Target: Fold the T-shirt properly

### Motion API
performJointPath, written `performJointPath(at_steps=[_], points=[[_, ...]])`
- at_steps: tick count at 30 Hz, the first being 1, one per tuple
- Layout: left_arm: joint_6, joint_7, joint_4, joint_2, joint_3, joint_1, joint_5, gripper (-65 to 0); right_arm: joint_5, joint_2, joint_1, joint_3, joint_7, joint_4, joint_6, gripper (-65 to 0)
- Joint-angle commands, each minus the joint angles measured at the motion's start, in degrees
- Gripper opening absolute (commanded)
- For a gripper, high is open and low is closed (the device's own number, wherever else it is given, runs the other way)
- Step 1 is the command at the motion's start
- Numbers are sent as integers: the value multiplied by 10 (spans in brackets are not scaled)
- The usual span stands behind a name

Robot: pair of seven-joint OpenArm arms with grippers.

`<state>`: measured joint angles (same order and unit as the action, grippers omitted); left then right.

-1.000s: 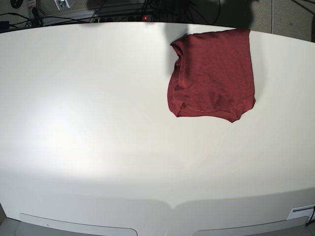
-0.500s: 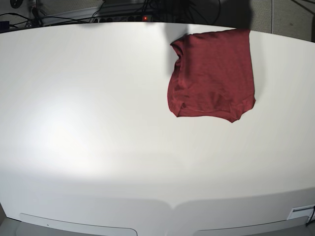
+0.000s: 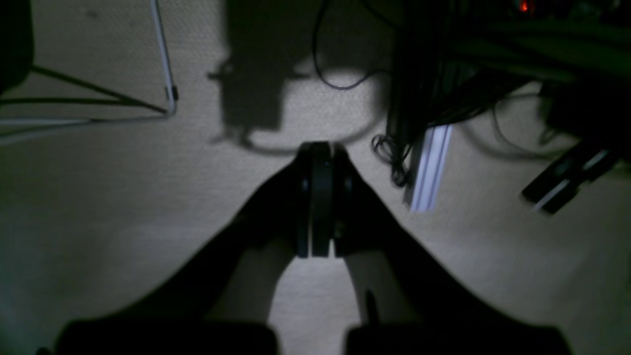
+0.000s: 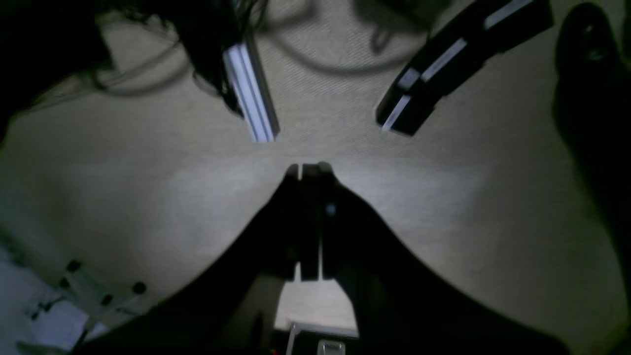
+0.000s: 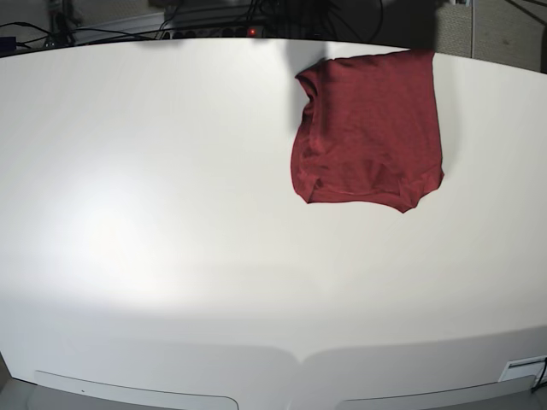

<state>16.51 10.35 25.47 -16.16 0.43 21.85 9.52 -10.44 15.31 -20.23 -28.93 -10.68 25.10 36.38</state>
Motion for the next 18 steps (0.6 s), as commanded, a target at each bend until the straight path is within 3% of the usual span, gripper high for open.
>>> performJointPath(at_steps=[1,4,10,15,18], points=[[2,6,-8,8,-1,3,1,-624,0,9,8,-2,4,-4,0,-650],[-1,16,-29,37,-1,-17,-7,-623,0,5,42,2,4,-21,1,-650],[-59,29,-49,63,-1,-44,-20,-623,40,-1,72,58,12,-40,-10,-650],[-59,28,-49,68,-1,-49,15,-623,64,-4,72,126,8,-40,-12,-650],[-59,25,-49,67,-1,-47,14,-623,72,-4,72,162,8,-40,-30,-650]])
